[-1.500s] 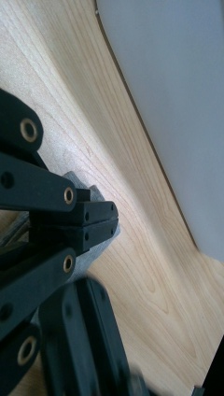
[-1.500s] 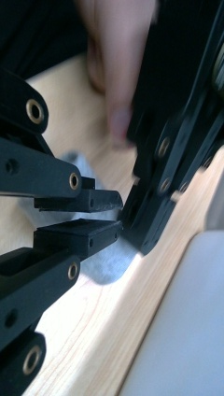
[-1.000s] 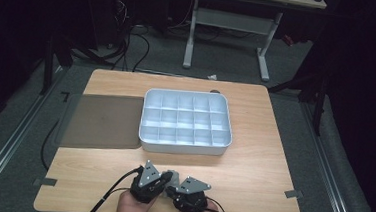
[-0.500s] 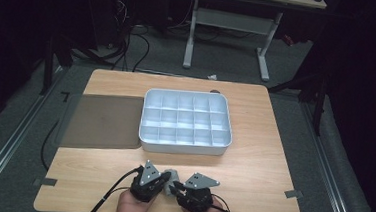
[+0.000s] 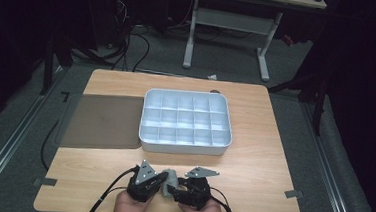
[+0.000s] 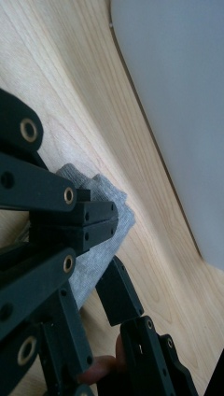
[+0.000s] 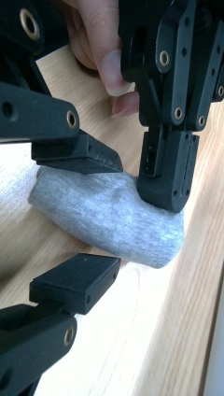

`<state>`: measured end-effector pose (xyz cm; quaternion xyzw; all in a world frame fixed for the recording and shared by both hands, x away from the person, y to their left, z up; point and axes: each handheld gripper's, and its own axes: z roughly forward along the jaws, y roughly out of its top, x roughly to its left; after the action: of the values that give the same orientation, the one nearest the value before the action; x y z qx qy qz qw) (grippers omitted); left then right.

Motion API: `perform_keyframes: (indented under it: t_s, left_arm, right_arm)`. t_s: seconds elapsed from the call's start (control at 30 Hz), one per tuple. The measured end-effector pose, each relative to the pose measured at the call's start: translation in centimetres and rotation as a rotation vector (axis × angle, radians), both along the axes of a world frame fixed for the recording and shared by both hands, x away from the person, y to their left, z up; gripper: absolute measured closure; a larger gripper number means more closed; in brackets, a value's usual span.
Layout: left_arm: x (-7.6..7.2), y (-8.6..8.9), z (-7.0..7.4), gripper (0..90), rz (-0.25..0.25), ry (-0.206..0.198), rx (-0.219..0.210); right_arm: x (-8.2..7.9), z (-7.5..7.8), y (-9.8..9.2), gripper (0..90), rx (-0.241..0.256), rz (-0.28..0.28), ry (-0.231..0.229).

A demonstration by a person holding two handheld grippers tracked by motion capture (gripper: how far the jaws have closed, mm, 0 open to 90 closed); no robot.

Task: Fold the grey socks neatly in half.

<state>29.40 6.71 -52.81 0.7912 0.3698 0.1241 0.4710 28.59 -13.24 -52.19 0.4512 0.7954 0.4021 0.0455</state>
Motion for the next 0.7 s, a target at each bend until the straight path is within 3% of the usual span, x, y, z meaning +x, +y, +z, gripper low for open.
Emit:
perform_keyframes:
  t_s: [0.4, 0.7]
  left_arm:
    - [0.0, 0.7, 0.0, 89.1, 0.007, 0.014, 0.007]
    - [0.1, 0.9, -0.1, 89.2, 0.000, 0.023, -0.001]
  right_arm:
    - [1.1, 0.0, 0.8, 53.0, 0.006, 0.050, 0.080]
    - [1.8, 0.1, 1.1, 51.7, -0.013, 0.088, 0.107]
